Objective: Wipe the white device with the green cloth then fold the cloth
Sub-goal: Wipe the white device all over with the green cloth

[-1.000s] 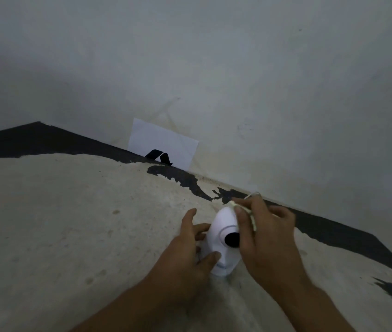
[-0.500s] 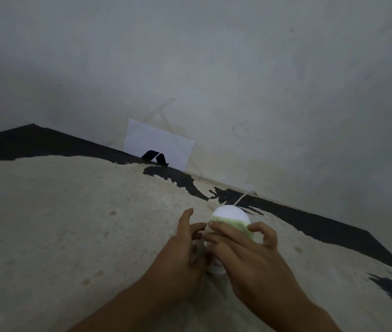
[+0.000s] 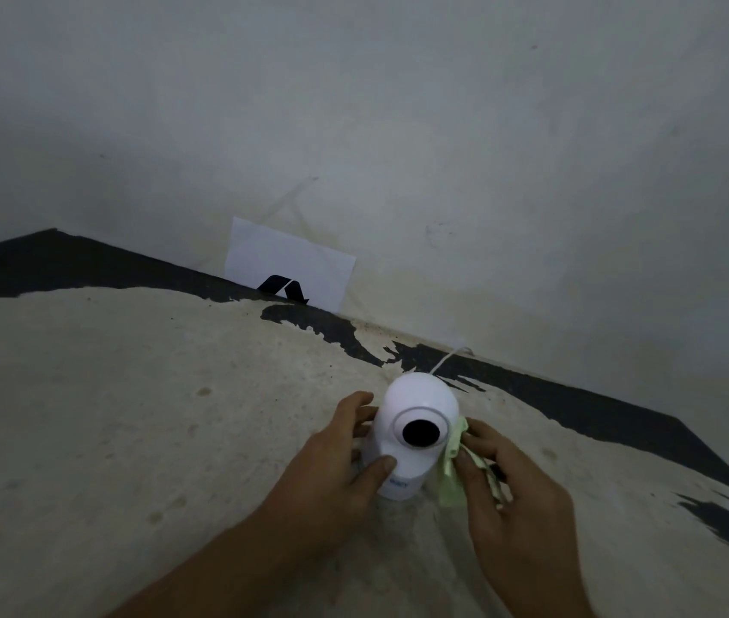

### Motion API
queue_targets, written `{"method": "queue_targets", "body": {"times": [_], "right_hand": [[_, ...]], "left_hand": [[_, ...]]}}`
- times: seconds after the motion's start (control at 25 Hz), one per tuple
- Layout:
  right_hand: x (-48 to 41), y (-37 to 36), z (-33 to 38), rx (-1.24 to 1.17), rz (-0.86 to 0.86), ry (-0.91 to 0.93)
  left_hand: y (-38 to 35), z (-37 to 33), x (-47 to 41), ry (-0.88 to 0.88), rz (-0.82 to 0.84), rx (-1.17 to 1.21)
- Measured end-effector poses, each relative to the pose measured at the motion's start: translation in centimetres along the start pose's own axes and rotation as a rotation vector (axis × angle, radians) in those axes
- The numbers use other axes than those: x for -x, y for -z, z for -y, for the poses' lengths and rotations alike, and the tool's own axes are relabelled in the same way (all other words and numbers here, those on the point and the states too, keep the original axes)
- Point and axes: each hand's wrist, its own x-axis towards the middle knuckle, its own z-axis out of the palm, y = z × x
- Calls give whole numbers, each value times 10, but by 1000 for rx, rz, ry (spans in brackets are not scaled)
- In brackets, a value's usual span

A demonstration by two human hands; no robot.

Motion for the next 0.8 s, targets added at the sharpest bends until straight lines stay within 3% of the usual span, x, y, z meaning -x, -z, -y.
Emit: {"method": "queue_targets", "body": {"times": [0.12, 0.32, 0.52, 0.68, 0.8], "right_hand": [[-6, 1, 3, 44, -33, 82], [12, -12, 13, 179, 177, 350], [-3, -7, 10, 179, 70, 347], [7, -13, 12, 324, 262, 460], [12, -6, 4, 345, 324, 372]], "left_hand": [[-1, 2, -1, -17, 6, -3], [-2, 2, -1, -29, -3, -4], [-1, 4, -2, -37, -15, -20], [-1, 3, -1, -60, -14, -1], [-1, 4, -2, -84, -17, -17]]}}
